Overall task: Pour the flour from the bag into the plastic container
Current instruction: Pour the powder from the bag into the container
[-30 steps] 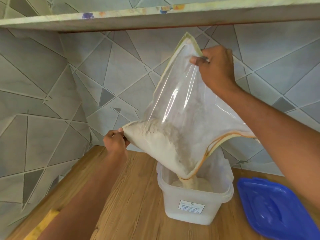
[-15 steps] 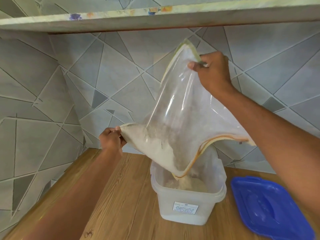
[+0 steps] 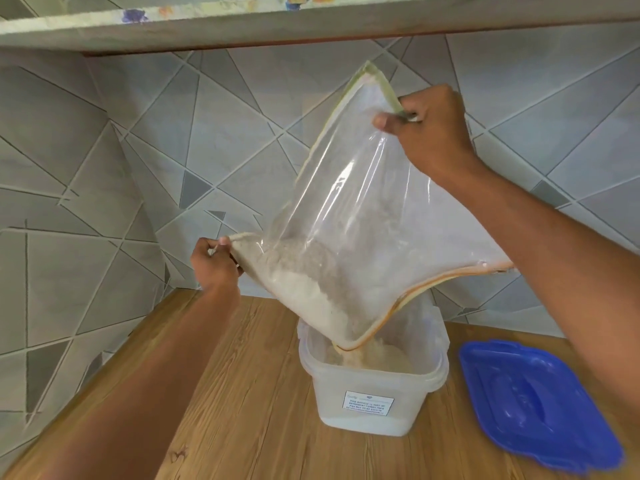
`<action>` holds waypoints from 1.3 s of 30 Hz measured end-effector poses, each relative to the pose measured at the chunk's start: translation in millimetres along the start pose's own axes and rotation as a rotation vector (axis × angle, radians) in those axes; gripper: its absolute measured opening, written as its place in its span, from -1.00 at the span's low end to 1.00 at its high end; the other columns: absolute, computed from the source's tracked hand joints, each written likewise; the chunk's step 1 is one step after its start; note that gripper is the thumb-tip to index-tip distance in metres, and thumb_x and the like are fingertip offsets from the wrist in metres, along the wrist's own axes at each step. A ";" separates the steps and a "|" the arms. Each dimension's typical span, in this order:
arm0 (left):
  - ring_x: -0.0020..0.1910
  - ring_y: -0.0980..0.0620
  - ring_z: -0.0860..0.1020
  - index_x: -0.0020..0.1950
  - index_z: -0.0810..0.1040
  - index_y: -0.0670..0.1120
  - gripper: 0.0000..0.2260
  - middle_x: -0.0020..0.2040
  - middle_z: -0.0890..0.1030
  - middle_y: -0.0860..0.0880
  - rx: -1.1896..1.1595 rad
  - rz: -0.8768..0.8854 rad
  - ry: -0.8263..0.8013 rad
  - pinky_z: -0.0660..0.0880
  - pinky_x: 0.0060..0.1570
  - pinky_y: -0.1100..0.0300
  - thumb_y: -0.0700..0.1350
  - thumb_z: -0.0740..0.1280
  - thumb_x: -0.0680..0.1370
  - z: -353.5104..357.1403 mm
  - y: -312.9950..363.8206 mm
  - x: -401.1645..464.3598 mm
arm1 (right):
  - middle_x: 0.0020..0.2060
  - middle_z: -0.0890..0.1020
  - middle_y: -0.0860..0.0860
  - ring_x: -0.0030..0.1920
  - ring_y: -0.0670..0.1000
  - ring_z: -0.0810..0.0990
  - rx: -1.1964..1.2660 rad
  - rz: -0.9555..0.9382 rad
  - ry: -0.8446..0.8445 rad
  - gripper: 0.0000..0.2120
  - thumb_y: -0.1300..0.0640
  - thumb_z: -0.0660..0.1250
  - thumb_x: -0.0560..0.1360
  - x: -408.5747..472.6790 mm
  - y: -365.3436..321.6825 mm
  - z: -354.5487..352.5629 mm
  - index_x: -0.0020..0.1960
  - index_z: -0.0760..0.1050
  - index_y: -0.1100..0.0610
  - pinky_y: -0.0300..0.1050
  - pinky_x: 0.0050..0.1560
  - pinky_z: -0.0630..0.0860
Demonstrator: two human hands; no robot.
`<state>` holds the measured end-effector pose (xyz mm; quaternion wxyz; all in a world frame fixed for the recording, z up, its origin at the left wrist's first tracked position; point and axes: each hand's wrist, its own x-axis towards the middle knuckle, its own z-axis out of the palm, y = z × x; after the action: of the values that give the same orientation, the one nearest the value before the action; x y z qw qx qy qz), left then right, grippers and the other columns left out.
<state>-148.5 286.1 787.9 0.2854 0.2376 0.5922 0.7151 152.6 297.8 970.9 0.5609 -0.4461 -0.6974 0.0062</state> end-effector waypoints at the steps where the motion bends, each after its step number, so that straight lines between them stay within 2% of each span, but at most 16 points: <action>1: -0.08 -0.12 0.62 -0.21 0.34 -0.02 -0.72 -0.11 0.60 -0.10 -0.007 -0.001 -0.011 0.69 -0.12 -0.06 -0.08 0.26 0.69 -0.8 -0.5 1.0 | -0.40 0.27 -0.01 -0.42 -0.11 0.23 -0.006 -0.002 0.018 -0.54 -0.02 0.50 0.48 -0.7 0.6 -0.3 -0.33 0.48 0.33 -0.25 -0.37 0.26; 4: -0.12 -0.12 0.65 -0.22 0.34 -0.02 -0.71 -0.06 0.62 -0.14 -0.024 0.020 -0.072 0.69 -0.19 -0.04 -0.08 0.27 0.69 1.7 0.1 2.4 | -0.41 0.29 -0.05 -0.28 -0.04 0.31 0.020 0.046 0.134 -0.53 -0.03 0.48 0.47 0.0 6.7 -0.3 -0.28 0.49 0.39 -0.19 -0.27 0.24; 7: -0.08 -0.17 0.62 -0.24 0.34 -0.01 -0.70 -0.05 0.62 -0.19 -0.004 0.005 -0.057 0.70 -0.20 -0.05 -0.06 0.29 0.68 5.6 0.5 5.8 | -0.34 0.30 -0.01 -0.32 -0.09 0.28 0.015 -0.003 0.053 -0.53 -0.03 0.50 0.46 -5.2 8.5 -2.1 -0.28 0.51 0.39 -0.20 -0.33 0.22; 10: 0.01 -0.21 0.68 -0.24 0.35 0.00 -0.71 0.07 0.65 -0.21 -0.020 -0.018 -0.074 0.71 -0.17 -0.09 -0.06 0.29 0.68 10.4 4.9 5.8 | -0.33 0.33 -0.03 -0.30 -0.10 0.30 0.050 0.044 0.170 -0.52 -0.04 0.50 0.45 -5.5 14.5 -5.2 -0.25 0.50 0.41 -0.18 -0.29 0.25; 13: 0.09 -0.30 0.67 -0.23 0.37 -0.01 -0.72 0.08 0.66 -0.27 0.003 -0.016 -0.068 0.69 -0.13 -0.19 -0.07 0.29 0.68 15.3 8.5 6.5 | -0.33 0.32 0.00 -0.30 -0.08 0.30 -0.003 0.011 0.040 -0.51 -0.03 0.49 0.47 -8.0 16.2 -8.1 -0.23 0.52 0.43 -0.18 -0.31 0.23; 15: 0.10 -0.31 0.67 -0.23 0.37 -0.01 -0.72 0.07 0.66 -0.25 -0.007 -0.038 -0.076 0.70 -0.14 -0.19 -0.08 0.29 0.68 17.5 9.7 7.8 | -0.37 0.31 -0.03 -0.29 -0.05 0.31 0.006 0.049 0.117 -0.52 -0.04 0.50 0.45 -8.7 20.2 -9.0 -0.28 0.49 0.39 -0.17 -0.28 0.27; 18: 0.03 -0.29 0.68 -0.25 0.37 0.00 -0.70 0.04 0.66 -0.25 -0.018 -0.045 -0.101 0.70 -0.17 -0.17 -0.08 0.29 0.68 23.1 9.5 8.0 | -0.38 0.30 -0.07 -0.31 -0.05 0.30 0.057 0.094 0.116 -0.59 0.00 0.50 0.46 -10.0 20.1 -11.8 -0.40 0.42 0.19 -0.18 -0.30 0.26; 21: -0.07 -0.20 0.64 -0.25 0.37 0.01 -0.71 -0.01 0.62 -0.20 0.009 -0.037 -0.074 0.70 -0.20 -0.11 -0.07 0.30 0.67 26.7 11.0 8.3 | -0.36 0.32 -0.02 -0.31 -0.07 0.31 0.039 0.076 0.091 -0.54 -0.01 0.52 0.43 -11.0 22.7 -11.8 -0.32 0.48 0.35 -0.18 -0.29 0.28; 24: -0.05 -0.19 0.64 -0.26 0.38 0.02 -0.70 0.02 0.62 -0.20 -0.011 -0.054 -0.048 0.70 -0.16 -0.17 -0.07 0.31 0.67 29.0 9.3 11.8 | -0.43 0.30 -0.10 -0.35 -0.08 0.30 0.109 0.151 0.191 -0.57 0.05 0.52 0.44 -13.3 27.2 -16.2 -0.41 0.37 0.18 -0.21 -0.28 0.33; 27: -0.13 -0.13 0.61 -0.25 0.37 0.01 -0.70 -0.06 0.61 -0.13 -0.021 -0.044 0.004 0.70 -0.22 -0.03 -0.06 0.32 0.66 30.5 10.3 14.4 | -0.38 0.28 0.01 -0.33 -0.07 0.26 0.070 0.102 0.173 -0.50 0.03 0.53 0.44 -17.8 32.6 -12.9 -0.36 0.36 0.35 -0.15 -0.34 0.35; 31: -0.15 -0.11 0.60 -0.23 0.38 -0.01 -0.72 -0.07 0.60 -0.13 -0.034 -0.032 -0.006 0.69 -0.23 0.00 -0.05 0.32 0.66 29.3 10.2 18.2 | -0.38 0.34 -0.01 -0.31 -0.04 0.32 0.075 0.120 0.172 -0.54 -0.01 0.50 0.45 -16.1 42.5 -14.1 -0.33 0.45 0.35 -0.17 -0.29 0.31; 32: -0.14 -0.13 0.59 -0.23 0.38 -0.01 -0.72 -0.07 0.60 -0.14 -0.038 -0.037 -0.004 0.69 -0.22 -0.01 -0.06 0.32 0.66 28.2 10.5 18.9 | -0.28 0.25 -0.01 -0.22 -0.05 0.22 0.055 0.112 0.155 -0.52 -0.03 0.51 0.44 -15.2 44.7 -14.7 -0.33 0.45 0.36 -0.18 -0.30 0.32; 33: -0.13 -0.14 0.59 -0.23 0.37 -0.02 -0.72 -0.07 0.60 -0.15 -0.045 -0.033 -0.015 0.70 -0.21 -0.04 -0.06 0.32 0.66 28.5 11.0 19.1 | -0.42 0.40 0.07 -0.37 0.02 0.39 0.047 0.123 0.182 -0.49 -0.07 0.50 0.43 -14.8 47.3 -15.0 -0.32 0.44 0.37 -0.17 -0.30 0.41; 34: -0.13 -0.15 0.60 -0.22 0.38 -0.01 -0.73 -0.05 0.61 -0.16 -0.047 -0.023 -0.037 0.70 -0.20 -0.07 -0.07 0.32 0.66 29.7 12.3 17.9 | -0.39 0.56 0.24 -0.33 0.15 0.59 0.052 0.146 0.244 -0.48 -0.09 0.49 0.42 -13.8 49.3 -14.8 -0.30 0.44 0.37 -0.11 -0.27 0.50; 36: -0.11 -0.15 0.61 -0.21 0.40 0.00 -0.74 -0.01 0.62 -0.17 -0.031 -0.002 -0.043 0.71 -0.15 -0.09 -0.07 0.32 0.66 33.4 15.1 15.0 | -0.38 0.41 0.05 -0.32 -0.02 0.39 0.080 0.133 0.265 -0.53 -0.05 0.49 0.45 -14.1 44.7 -14.6 -0.32 0.44 0.33 -0.14 -0.26 0.44; 39: -0.09 -0.15 0.58 -0.24 0.39 0.03 -0.72 -0.01 0.59 -0.14 0.000 0.024 0.043 0.70 -0.09 -0.11 -0.04 0.34 0.65 36.0 16.4 14.0 | -0.38 0.38 0.11 -0.29 -0.04 0.35 0.014 0.071 0.127 -0.53 -0.04 0.49 0.47 -15.0 39.9 -14.9 -0.26 0.50 0.39 -0.11 -0.29 0.41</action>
<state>-136.4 319.2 810.8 0.2640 0.2293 0.5953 0.7235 188.4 305.1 944.5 0.6065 -0.4663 -0.6440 0.0025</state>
